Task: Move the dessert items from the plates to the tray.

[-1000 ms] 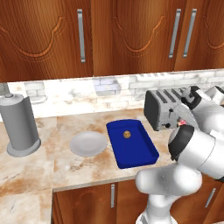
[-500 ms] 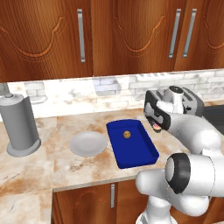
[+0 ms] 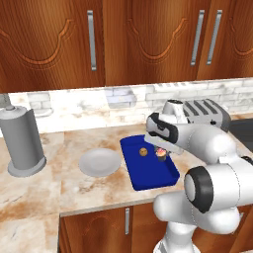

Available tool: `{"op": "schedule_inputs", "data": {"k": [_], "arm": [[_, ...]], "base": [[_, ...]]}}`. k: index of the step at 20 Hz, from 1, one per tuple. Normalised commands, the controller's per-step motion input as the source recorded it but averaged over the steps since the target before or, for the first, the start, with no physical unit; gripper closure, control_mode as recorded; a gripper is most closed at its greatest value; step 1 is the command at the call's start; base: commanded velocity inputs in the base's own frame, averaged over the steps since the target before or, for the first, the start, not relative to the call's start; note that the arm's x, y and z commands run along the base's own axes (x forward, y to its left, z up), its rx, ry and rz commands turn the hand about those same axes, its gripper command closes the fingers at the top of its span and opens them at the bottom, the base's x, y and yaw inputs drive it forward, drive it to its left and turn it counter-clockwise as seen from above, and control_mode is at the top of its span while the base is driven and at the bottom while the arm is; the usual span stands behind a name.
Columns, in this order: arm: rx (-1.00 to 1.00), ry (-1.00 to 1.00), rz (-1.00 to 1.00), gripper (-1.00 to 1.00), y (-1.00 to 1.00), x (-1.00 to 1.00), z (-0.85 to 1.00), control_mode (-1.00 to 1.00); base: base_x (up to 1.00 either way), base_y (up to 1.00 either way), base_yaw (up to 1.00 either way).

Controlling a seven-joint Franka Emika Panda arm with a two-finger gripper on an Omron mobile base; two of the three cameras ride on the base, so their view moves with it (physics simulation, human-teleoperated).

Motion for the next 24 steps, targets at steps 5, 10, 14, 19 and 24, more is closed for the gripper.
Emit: {"op": "schedule_inputs", "data": {"k": [5,10,14,19,24], "arm": [[0.03,0.00,0.00,1.00,0.01,0.00,-0.18,-1.00],[0.14,-0.01,0.00,1.00,0.05,0.00,-0.49,-1.00],[0.04,0.00,0.00,1.00,0.32,0.01,-0.22,-1.00],[0.00,-0.11,-0.06,-1.00,0.45,0.32,-0.11,-1.00],[0.00,-0.01,-0.01,-1.00,0.07,0.06,-0.03,-1.00]], "base": [[0.00,0.00,0.00],[0.00,0.00,0.00],[0.00,0.00,0.00],[0.00,0.00,0.00],[0.00,0.00,0.00]]}}
